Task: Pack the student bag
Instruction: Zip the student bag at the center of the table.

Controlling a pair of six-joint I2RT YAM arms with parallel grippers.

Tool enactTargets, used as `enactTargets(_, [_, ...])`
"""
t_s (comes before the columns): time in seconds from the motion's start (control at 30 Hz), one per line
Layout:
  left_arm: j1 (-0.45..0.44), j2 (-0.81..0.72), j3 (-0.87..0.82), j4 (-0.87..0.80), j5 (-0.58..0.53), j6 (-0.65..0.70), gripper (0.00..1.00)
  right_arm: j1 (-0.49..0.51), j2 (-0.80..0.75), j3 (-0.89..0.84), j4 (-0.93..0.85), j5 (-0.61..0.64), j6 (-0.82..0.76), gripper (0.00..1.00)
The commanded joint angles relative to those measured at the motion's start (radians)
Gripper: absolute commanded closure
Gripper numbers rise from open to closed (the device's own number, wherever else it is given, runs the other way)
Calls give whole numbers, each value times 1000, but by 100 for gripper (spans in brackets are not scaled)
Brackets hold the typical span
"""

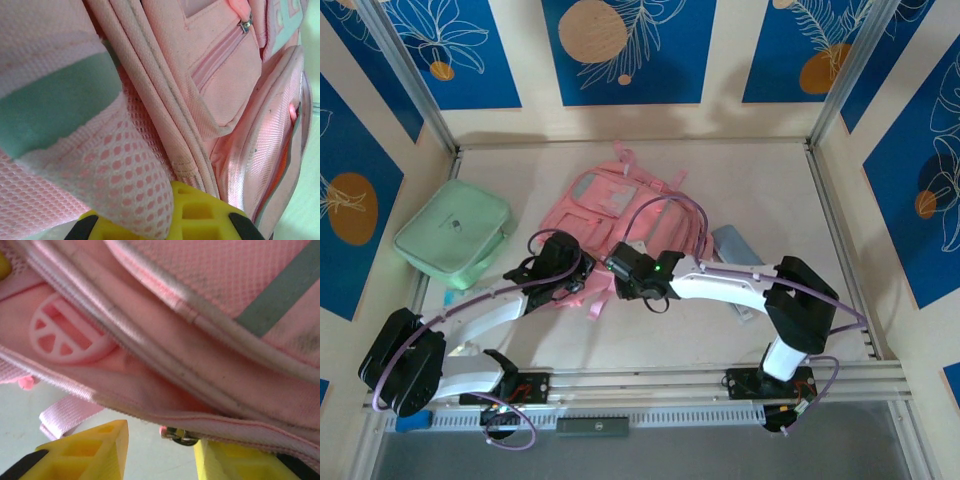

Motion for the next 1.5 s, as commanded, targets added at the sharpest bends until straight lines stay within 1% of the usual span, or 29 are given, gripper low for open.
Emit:
enactTargets(0.0, [-23,-42,28,86,31,6,100,-13,14,6,75,61,-30,59])
enactTargets(0.03, [-27,-41,29,88,28,3,100,-12,16,-12,140,29,-75,59])
enactTargets(0.07, [-29,-42,30,89,26,1,100,-13,24,-18,163,24,-93,59])
enactTargets(0.13, [-35,-42,34,88,25,-1,100,-19,50,8,140,51,-88,61])
enactTargets(0.2, [-38,-42,38,85,26,0,100,-24,73,28,104,79,-81,67])
enactTargets(0.3, [-40,-46,38,83,22,0,100,-25,67,9,112,93,-89,74])
enactTargets(0.4, [-43,-48,38,82,13,4,100,-24,66,-2,100,108,-84,79])
enactTargets(0.47, [-43,-45,37,79,10,5,100,-23,58,-8,86,108,-78,82])
enactTargets(0.57, [-43,-44,35,83,11,2,100,-15,34,-37,111,85,-101,87])
enactTargets(0.7, [-43,-43,38,83,5,4,100,4,33,-28,97,65,-128,94])
enactTargets(0.8, [-43,-45,40,83,4,6,100,20,27,-21,70,73,-123,94])
enactTargets(0.87, [-42,-45,43,79,3,8,100,16,17,-29,59,61,-106,96])
enactTargets(1.07, [-24,-37,46,65,-11,27,100,5,-50,-82,31,-4,-71,100])
enactTargets(1.27, [43,-1,80,41,27,76,100,-23,-141,-171,-28,-22,-42,100])
enactTargets(1.37, [91,10,92,29,45,102,100,-56,-197,-234,-28,-53,-32,100])
enactTargets(1.47, [116,29,106,37,78,115,100,-54,-225,-250,-28,-52,-53,100])
